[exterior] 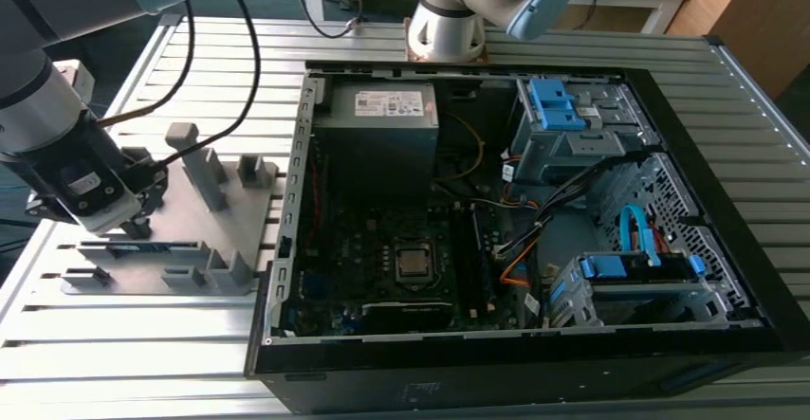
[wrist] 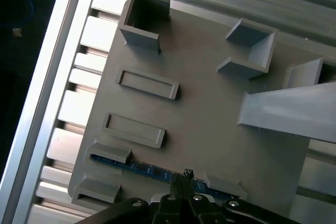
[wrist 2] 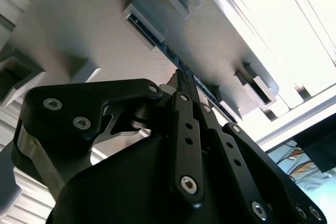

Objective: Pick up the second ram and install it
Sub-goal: 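Pick up the second ram and move it above second insertion slot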

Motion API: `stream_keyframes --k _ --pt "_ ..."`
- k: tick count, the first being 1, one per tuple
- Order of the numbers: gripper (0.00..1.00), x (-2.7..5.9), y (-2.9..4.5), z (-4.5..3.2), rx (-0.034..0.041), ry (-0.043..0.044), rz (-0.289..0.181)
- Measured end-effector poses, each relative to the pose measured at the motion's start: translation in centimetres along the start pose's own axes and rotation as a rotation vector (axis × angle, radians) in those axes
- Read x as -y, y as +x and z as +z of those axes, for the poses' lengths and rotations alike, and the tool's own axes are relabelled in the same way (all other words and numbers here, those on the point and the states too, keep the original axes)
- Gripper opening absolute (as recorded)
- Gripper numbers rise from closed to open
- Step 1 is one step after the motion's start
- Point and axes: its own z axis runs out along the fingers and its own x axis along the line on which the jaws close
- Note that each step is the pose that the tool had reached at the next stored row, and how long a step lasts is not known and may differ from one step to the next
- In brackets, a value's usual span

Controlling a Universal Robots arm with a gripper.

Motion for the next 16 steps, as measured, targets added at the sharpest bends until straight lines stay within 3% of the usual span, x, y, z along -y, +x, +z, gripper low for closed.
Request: stream_keyframes --k 16 --pt "0.1 0.0 0.0 0.0 -0.0051 -0.0034 -0.147"
